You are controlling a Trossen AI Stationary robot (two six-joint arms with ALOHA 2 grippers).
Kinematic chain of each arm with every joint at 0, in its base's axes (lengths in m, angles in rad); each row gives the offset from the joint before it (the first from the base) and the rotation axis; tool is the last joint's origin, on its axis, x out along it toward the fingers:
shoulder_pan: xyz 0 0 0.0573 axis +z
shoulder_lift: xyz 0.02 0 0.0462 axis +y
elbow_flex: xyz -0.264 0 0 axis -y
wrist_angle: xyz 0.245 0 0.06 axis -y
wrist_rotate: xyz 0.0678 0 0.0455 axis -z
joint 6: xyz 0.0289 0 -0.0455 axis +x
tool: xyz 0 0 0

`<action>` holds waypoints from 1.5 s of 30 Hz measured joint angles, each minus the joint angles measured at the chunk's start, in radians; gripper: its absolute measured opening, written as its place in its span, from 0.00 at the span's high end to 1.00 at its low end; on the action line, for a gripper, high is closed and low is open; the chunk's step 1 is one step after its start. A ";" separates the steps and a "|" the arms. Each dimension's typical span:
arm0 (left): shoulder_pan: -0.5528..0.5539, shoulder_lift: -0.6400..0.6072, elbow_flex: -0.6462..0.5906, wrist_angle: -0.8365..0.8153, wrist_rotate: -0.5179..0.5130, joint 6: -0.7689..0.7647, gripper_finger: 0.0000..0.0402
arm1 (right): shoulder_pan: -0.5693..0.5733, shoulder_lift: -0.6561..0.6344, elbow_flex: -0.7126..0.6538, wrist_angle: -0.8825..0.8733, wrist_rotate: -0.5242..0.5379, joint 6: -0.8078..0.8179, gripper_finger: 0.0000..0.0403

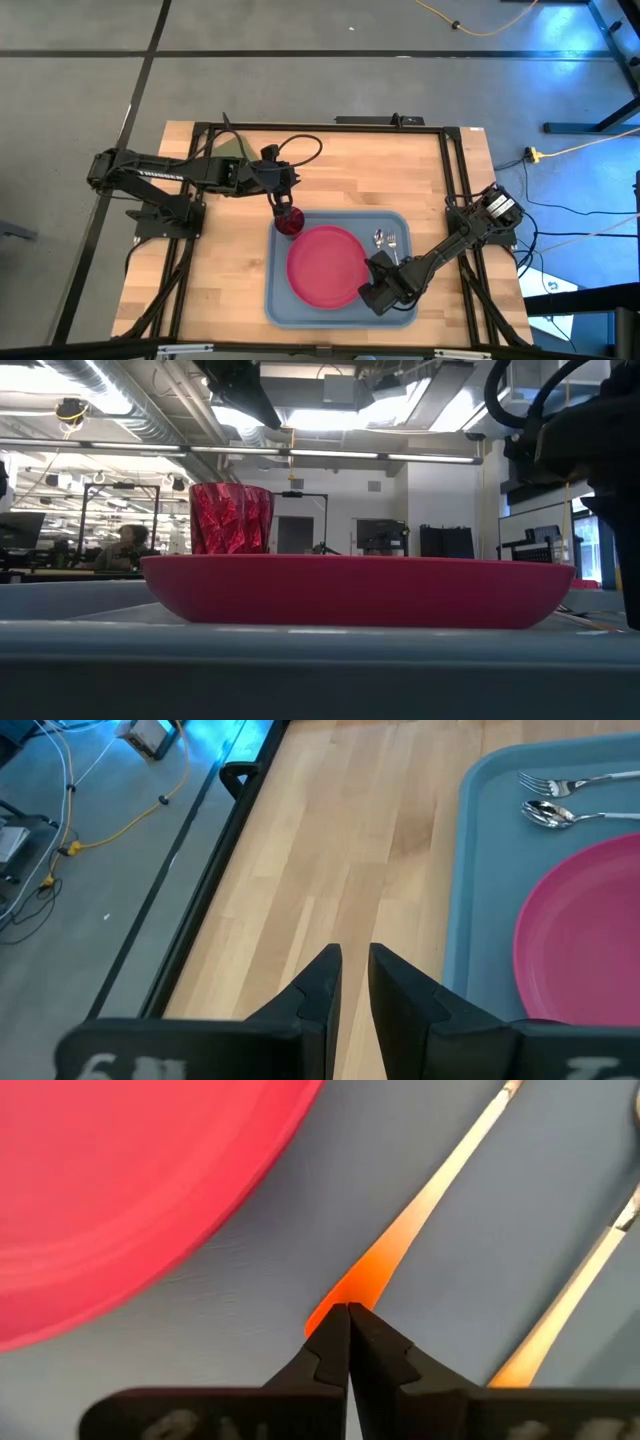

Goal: Pick and place plate/cup/fork/spoon on tray
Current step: Adjust the orange spoon and fork, then return to Home Position

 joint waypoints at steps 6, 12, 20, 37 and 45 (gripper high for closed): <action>0.000 0.000 0.000 0.000 0.000 0.000 0.88 | 0.000 0.000 0.000 -0.005 -0.022 0.001 0.98; 0.000 0.000 0.000 0.000 0.000 0.000 0.88 | 0.000 0.001 0.000 -0.004 -0.020 0.001 0.98; 0.000 0.000 0.000 0.000 0.000 0.000 0.88 | 0.000 0.003 0.030 -0.031 -0.018 0.001 0.98; 0.000 0.000 0.000 0.000 0.000 0.000 0.88 | -0.014 0.003 0.050 -0.218 0.315 0.070 0.98; 0.000 0.000 0.000 0.000 0.000 0.000 0.88 | -0.026 0.003 0.073 -0.223 0.504 0.043 0.98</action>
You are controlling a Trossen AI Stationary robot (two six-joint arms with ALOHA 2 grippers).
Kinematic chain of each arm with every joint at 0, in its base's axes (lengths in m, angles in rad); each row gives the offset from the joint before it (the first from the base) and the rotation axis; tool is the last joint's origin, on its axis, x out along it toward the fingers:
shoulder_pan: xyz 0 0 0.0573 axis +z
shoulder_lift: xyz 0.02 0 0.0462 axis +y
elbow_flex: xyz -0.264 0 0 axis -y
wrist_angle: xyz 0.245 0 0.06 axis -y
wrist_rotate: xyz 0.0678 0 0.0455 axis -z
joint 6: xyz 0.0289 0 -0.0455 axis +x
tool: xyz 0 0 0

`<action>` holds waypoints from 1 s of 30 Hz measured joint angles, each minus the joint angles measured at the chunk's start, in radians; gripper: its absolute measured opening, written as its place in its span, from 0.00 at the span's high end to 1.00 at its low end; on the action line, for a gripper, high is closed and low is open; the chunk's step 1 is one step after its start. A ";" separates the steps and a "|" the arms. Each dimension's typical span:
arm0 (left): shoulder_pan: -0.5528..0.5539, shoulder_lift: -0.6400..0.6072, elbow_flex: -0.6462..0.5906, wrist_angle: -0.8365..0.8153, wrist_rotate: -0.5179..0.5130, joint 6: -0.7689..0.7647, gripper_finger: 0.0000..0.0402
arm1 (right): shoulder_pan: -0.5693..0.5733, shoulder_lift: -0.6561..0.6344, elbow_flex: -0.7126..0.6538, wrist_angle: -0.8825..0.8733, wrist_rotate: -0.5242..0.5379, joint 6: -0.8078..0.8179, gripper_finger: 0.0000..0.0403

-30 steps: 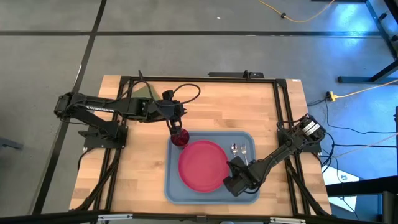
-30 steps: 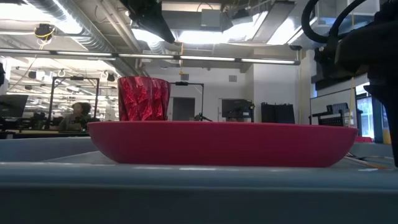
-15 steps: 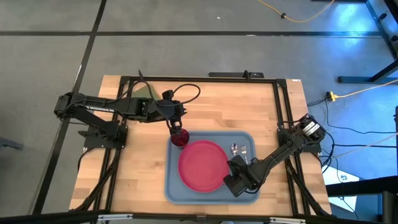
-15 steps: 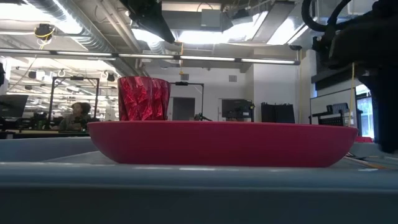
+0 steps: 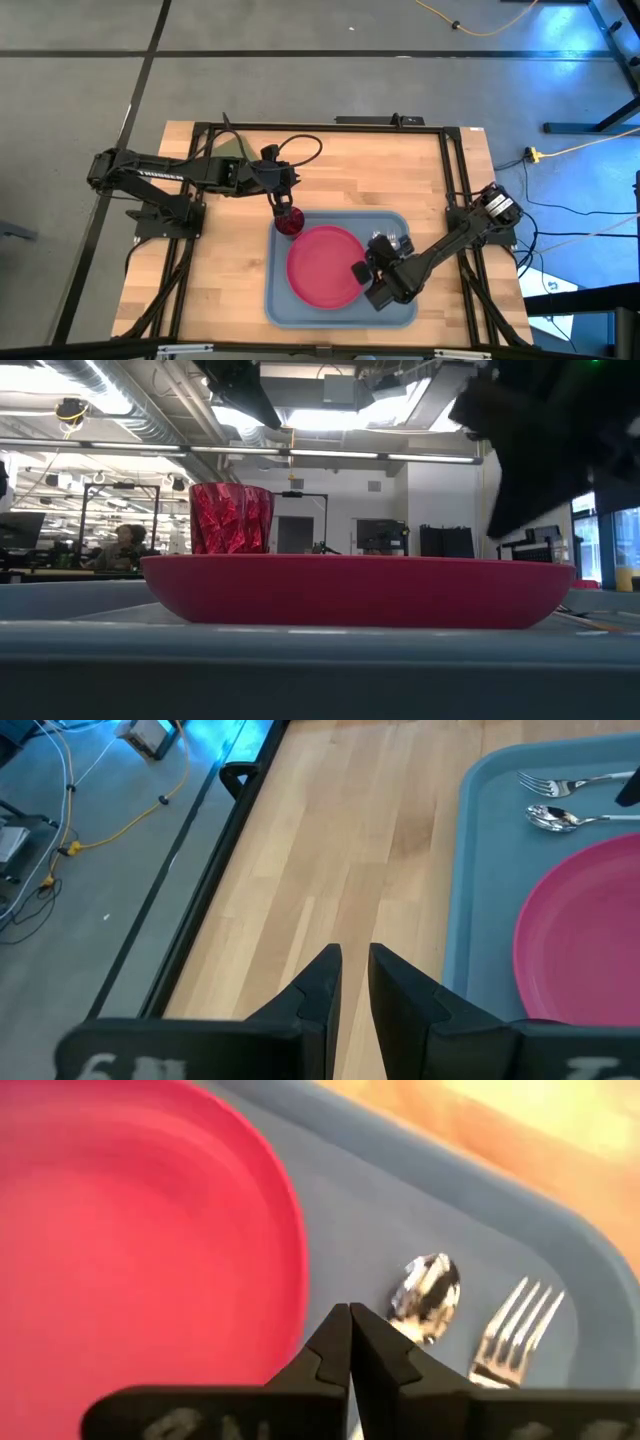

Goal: Pick and place plate/cup/fork/spoon on tray
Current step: Return to Home Position

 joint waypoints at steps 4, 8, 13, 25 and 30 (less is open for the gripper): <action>0.000 0.000 0.000 0.000 0.000 0.000 0.88 | 0.001 0.000 0.093 -0.114 0.109 -0.055 0.98; 0.000 0.000 0.000 0.000 0.000 0.000 0.88 | 0.003 -0.001 0.261 -0.312 0.127 -0.120 0.98; 0.000 0.000 0.000 0.000 0.000 0.000 0.88 | 0.028 -0.003 0.443 -0.480 0.193 -0.320 0.97; 0.000 0.000 0.000 0.000 0.000 0.000 0.88 | 0.077 -0.002 0.484 -0.558 0.231 -0.777 0.97; 0.000 0.000 0.000 -0.002 0.001 -0.077 0.88 | 0.110 -0.001 0.455 -0.550 0.247 -0.857 0.97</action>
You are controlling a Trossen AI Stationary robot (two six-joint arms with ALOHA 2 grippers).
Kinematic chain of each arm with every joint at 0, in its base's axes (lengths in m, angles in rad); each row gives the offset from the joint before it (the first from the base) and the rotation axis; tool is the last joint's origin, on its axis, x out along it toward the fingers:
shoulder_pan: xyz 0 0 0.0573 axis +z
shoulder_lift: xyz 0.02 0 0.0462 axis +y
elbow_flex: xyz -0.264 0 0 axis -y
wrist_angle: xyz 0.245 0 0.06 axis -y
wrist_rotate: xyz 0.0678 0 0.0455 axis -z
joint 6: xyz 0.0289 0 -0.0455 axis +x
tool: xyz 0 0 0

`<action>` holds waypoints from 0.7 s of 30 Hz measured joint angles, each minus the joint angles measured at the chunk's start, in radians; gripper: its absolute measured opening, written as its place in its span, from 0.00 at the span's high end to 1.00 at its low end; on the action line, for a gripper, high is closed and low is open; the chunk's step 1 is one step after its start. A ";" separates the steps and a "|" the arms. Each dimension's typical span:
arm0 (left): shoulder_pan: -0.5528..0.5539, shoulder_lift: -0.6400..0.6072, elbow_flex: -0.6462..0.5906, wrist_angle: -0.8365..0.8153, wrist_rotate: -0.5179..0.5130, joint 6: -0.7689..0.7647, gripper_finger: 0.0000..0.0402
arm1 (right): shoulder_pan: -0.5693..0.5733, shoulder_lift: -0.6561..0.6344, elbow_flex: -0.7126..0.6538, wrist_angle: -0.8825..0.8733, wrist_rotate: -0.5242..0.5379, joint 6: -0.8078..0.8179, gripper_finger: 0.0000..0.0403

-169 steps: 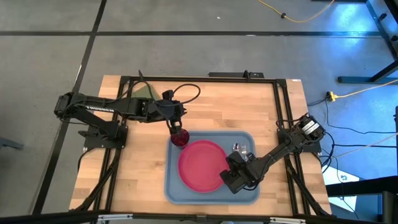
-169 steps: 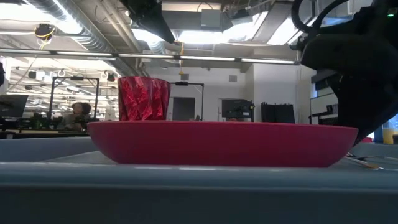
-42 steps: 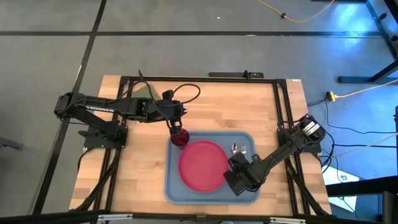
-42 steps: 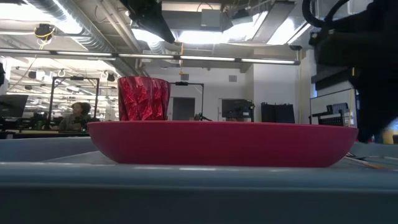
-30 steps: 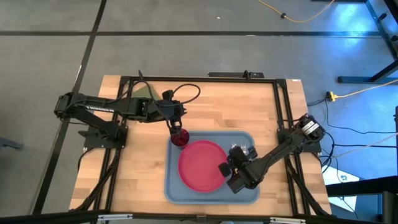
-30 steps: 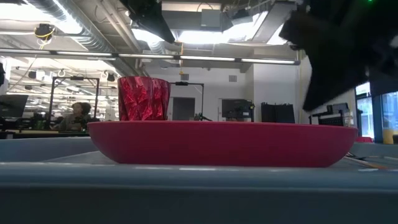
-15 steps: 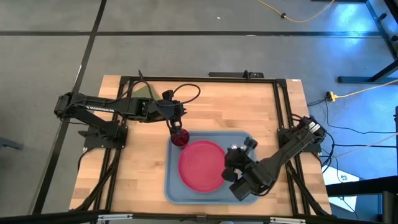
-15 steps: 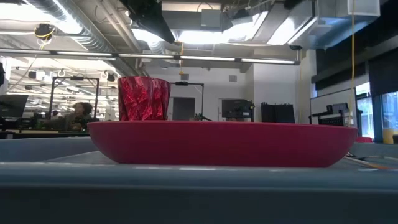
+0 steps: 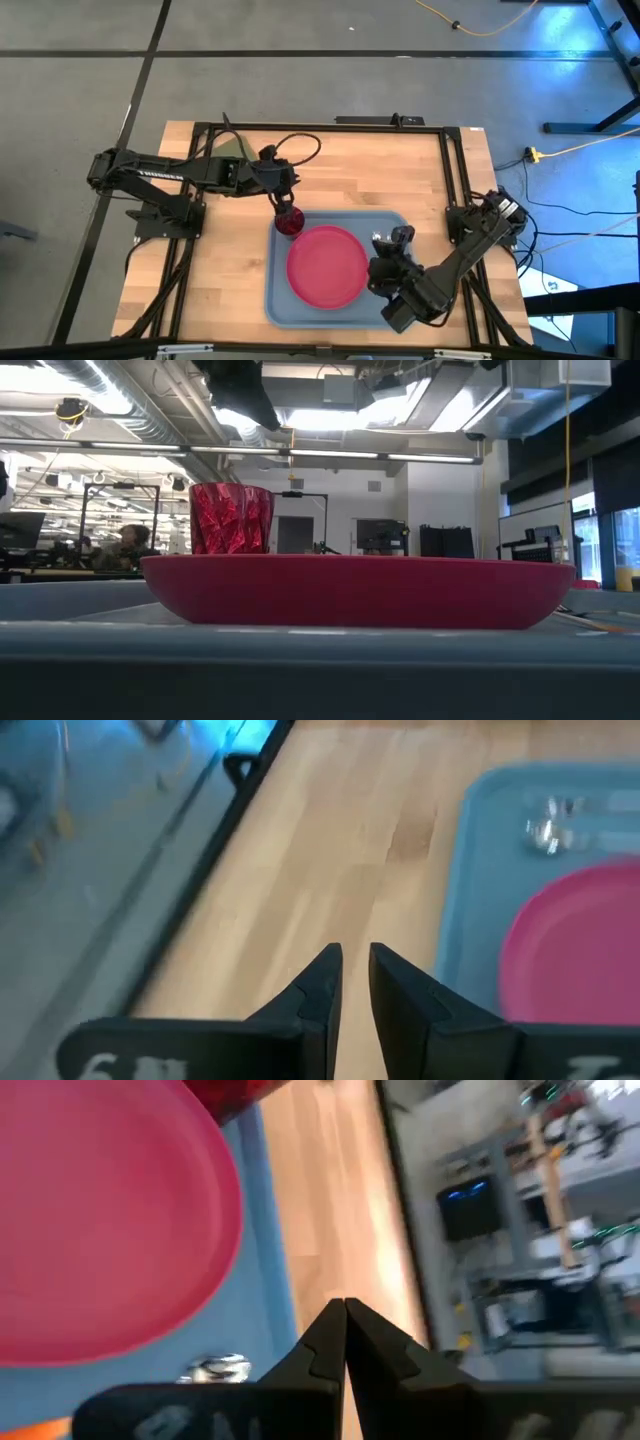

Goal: Pick and place plate/cup/fork/spoon on tray
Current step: Return to Home Position

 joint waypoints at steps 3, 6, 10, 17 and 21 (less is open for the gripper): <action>0.000 -0.001 0.001 -0.086 0.006 -0.166 0.88 | 0.018 -0.007 -0.045 0.003 0.064 -0.013 0.97; 0.001 -0.011 0.001 -0.334 0.015 -0.231 0.88 | 0.041 -0.090 -0.161 0.001 0.132 0.041 0.97; -0.003 -0.012 0.000 -0.744 0.012 -0.445 0.88 | 0.094 -0.318 -0.397 -0.003 0.174 0.320 0.97; -0.162 -0.121 0.001 -0.903 -0.128 -0.716 0.88 | 0.204 -0.784 -0.792 0.189 0.336 0.580 0.97; -0.354 -0.286 -0.038 -0.848 -0.272 -0.831 0.88 | 0.258 -0.980 -1.032 0.444 0.377 0.575 0.96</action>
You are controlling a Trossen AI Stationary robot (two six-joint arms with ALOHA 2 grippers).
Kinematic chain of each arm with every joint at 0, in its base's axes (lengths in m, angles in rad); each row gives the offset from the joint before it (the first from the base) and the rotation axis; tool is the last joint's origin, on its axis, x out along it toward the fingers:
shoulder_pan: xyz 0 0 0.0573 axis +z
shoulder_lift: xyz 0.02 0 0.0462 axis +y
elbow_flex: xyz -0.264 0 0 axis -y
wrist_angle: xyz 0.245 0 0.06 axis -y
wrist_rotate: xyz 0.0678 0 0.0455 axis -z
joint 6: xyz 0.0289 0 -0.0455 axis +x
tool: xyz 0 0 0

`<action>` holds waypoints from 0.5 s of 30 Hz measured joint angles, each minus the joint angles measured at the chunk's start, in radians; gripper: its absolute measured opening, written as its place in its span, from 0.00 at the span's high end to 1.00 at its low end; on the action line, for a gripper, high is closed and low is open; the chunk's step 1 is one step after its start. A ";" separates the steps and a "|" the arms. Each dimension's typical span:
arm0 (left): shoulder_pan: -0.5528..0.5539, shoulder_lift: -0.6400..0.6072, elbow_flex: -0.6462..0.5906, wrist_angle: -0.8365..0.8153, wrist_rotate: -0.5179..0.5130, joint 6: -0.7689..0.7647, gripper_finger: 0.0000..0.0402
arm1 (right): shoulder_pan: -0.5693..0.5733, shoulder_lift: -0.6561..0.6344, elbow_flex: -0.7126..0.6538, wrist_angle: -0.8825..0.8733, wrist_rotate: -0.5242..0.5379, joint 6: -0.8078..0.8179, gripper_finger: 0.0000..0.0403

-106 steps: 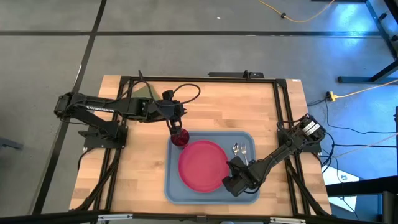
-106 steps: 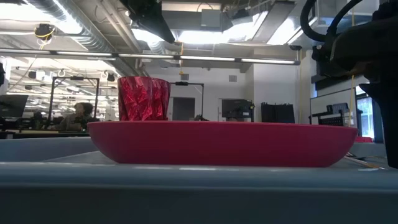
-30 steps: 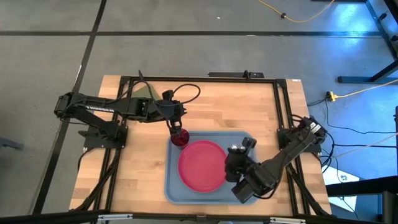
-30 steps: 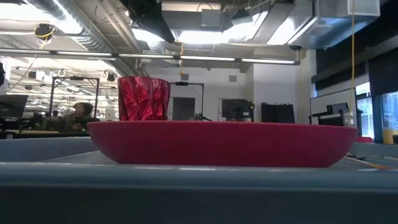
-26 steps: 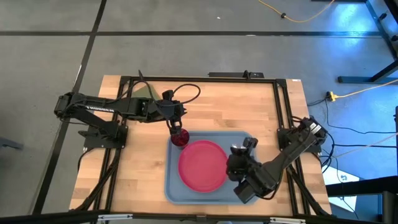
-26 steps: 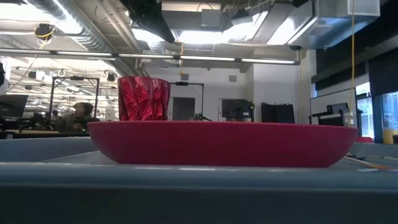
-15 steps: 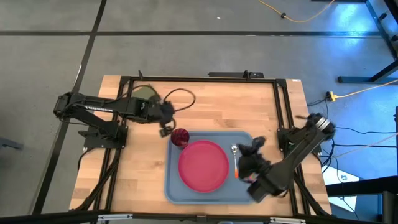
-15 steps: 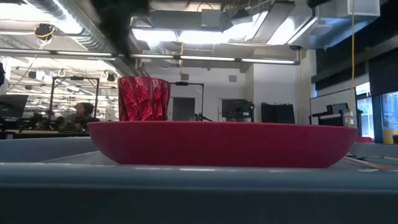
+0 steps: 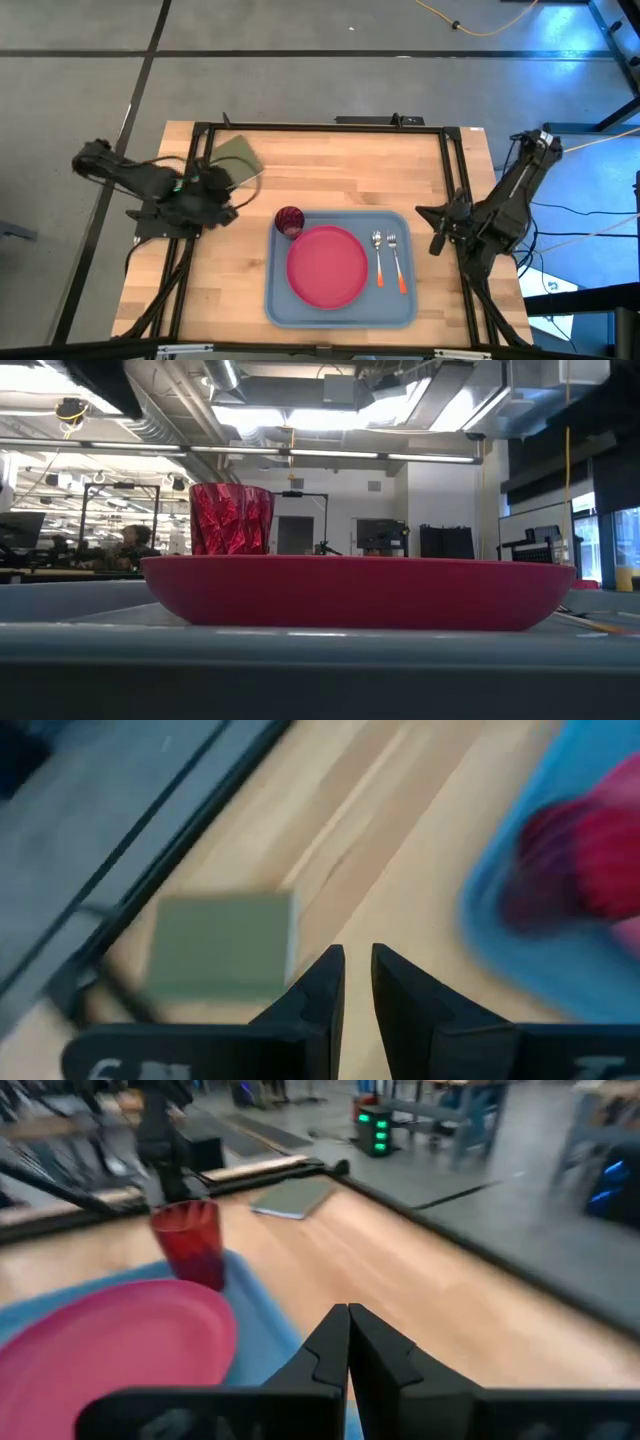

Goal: Pick and place plate/cup/fork/spoon on tray
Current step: Return to Home Position

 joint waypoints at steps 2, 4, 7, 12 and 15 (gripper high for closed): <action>-0.099 -0.106 -0.061 0.067 -0.063 -0.049 0.88 | 0.027 -0.070 -0.114 0.123 0.027 -0.001 0.96; -0.184 -0.214 -0.140 0.187 -0.088 -0.059 0.88 | 0.049 -0.120 -0.212 0.251 0.081 -0.005 0.96; -0.269 -0.348 -0.278 0.410 -0.091 0.011 0.88 | 0.075 -0.169 -0.306 0.362 0.156 -0.033 0.96; -0.336 -0.539 -0.499 0.731 -0.084 0.220 0.88 | 0.091 -0.209 -0.364 0.370 0.219 -0.061 0.96; -0.350 -0.647 -0.613 0.840 -0.082 0.285 0.88 | 0.091 -0.229 -0.389 0.347 0.219 -0.056 0.96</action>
